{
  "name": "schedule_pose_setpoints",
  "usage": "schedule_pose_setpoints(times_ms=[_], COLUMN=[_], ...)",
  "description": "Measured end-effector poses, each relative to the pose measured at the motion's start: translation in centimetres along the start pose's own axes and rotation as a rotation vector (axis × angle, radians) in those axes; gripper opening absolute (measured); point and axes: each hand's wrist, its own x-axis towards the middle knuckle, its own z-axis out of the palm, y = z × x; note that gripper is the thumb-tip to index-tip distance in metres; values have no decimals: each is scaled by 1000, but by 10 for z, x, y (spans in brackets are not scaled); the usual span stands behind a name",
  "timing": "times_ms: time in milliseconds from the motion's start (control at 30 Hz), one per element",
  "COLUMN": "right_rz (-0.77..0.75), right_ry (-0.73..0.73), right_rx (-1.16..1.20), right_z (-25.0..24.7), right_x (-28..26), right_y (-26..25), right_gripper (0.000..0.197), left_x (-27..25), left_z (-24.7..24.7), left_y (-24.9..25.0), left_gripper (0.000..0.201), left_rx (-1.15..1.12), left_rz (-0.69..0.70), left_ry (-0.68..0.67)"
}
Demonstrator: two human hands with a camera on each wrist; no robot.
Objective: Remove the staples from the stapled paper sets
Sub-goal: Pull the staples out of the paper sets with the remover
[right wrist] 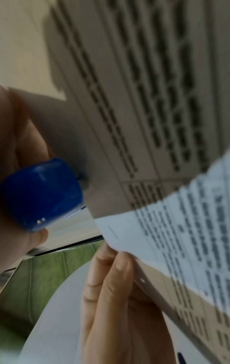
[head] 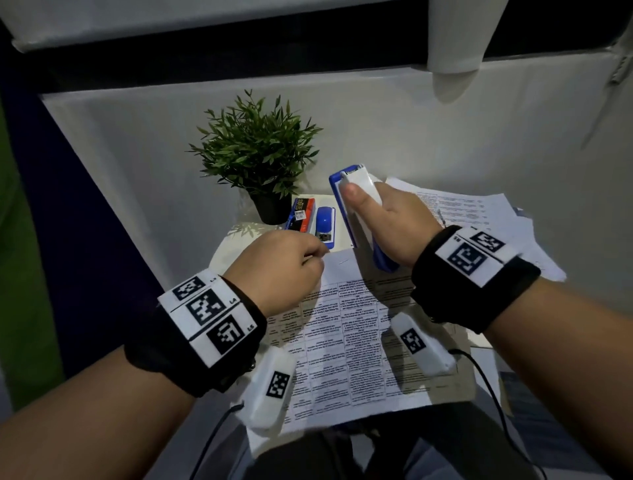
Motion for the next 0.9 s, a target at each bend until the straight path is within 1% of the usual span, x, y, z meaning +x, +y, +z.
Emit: schedule_pose_setpoints(times_ms=[133,233,300,333,367,433,467,500,533,600,667,733,800,867,900], right_rz=[-10,-47,-64,-72,-82,-109,-125,-138,-147,-158,-175,-204,-213,-185,-168], right_ry=[62,77,85,94,103,114,119,126,136,157,183,212,228,221,219], right_rx=[53,117,157,176,192,229,248,258,263,266,273,280,302,331,345], right_z=[0,2,5,7,9,14,17,20,22,24,25,24,23,23,24], right_x=[-1,-3,-5,-5,-6,-8,-9,-9,-9,-7,-6,-5,-4,-3,-3], right_y=[4,5,4,3,1,-5,-9,-13,-16,-20,-22,-23,-24,-21,-18], right_gripper=[51,47,46,45,44,42,43,45,47,50,54,57,52,49,50], left_x=[-1,-3,-4,-5,-5,-5,-4,-4,-2,0,0,-1,0,4,7], left_z=[-4,-4,-5,-5,-5,-3,-1,0,2,5,6,6,6,4,2], left_y=[-1,-3,-2,0,4,13,18,20,21,20,20,20,20,18,17], left_gripper=[20,19,20,21,25,47,53,54,51,39,33,35,35,35,36], left_rx=[-84,-111,-86,-37,29,112,96,38,-40,-193,-287,-305,-295,-280,-234], left_rz=[-23,-37,-46,-35,-7,34,21,-3,-30,-61,-53,-37,-27,-5,17], left_ry=[20,17,24,24,13,-42,-65,-67,-45,18,47,71,83,48,12])
